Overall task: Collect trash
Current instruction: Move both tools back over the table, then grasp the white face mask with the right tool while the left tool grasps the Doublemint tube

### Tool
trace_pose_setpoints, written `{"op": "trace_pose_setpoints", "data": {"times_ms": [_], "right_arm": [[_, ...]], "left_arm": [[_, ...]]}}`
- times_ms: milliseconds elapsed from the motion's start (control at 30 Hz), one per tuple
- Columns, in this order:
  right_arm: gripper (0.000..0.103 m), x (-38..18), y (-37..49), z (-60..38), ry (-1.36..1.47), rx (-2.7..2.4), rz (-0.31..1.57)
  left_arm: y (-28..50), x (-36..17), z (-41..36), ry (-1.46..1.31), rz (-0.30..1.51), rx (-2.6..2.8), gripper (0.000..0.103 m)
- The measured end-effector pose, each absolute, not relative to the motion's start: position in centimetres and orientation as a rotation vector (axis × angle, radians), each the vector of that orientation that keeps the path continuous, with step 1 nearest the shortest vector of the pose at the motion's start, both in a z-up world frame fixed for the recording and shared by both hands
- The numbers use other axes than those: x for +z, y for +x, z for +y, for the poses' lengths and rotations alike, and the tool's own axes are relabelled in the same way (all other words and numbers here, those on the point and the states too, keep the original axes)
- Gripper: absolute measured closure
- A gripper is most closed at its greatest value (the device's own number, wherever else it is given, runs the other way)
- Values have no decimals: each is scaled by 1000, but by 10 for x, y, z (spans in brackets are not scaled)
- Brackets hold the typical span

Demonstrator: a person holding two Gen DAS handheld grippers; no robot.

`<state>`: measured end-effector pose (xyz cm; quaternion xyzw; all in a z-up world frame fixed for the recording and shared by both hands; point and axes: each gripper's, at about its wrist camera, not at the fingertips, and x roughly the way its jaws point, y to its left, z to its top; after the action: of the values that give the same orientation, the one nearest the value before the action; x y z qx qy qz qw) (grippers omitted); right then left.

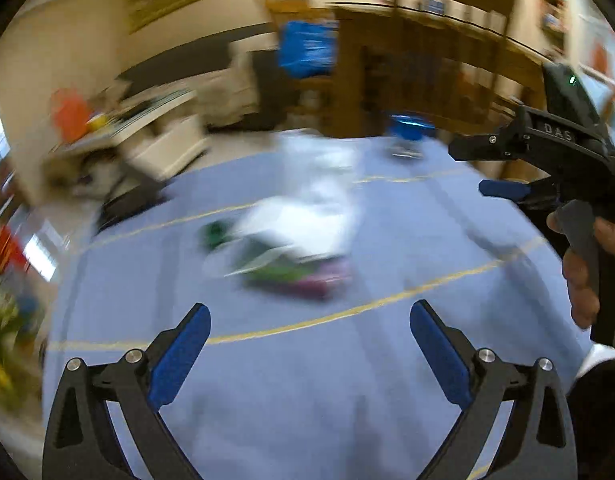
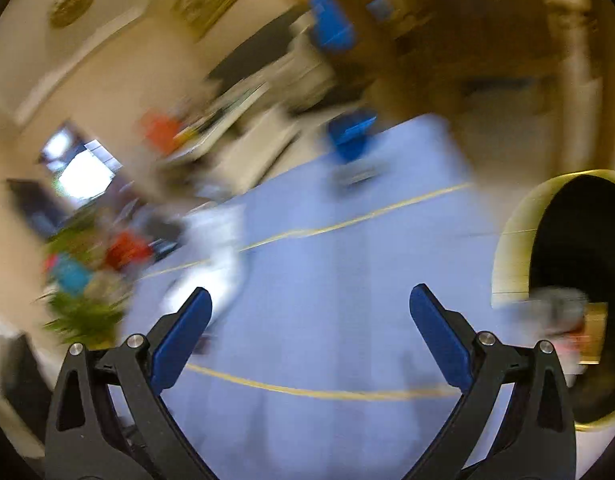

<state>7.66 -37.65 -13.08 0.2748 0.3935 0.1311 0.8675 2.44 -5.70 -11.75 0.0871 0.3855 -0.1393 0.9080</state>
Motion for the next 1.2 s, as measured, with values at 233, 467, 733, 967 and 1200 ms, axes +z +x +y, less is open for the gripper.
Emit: {"op": "trace_pose_setpoints", "data": {"times_ms": [233, 467, 733, 967, 1200], "right_arm": [[38, -165, 187, -300, 609, 394, 973], [102, -156, 203, -258, 529, 450, 989], [102, -109, 103, -340, 703, 490, 775], [102, -124, 30, -457, 806, 306, 674], [102, -149, 19, -486, 886, 293, 641]], "left_arm": [[38, -116, 43, 24, 817, -135, 7], [43, -120, 72, -34, 835, -118, 7], [61, -126, 48, -18, 850, -210, 7], [91, -127, 4, -62, 918, -288, 7], [94, -139, -74, 101, 926, -420, 9]]}}
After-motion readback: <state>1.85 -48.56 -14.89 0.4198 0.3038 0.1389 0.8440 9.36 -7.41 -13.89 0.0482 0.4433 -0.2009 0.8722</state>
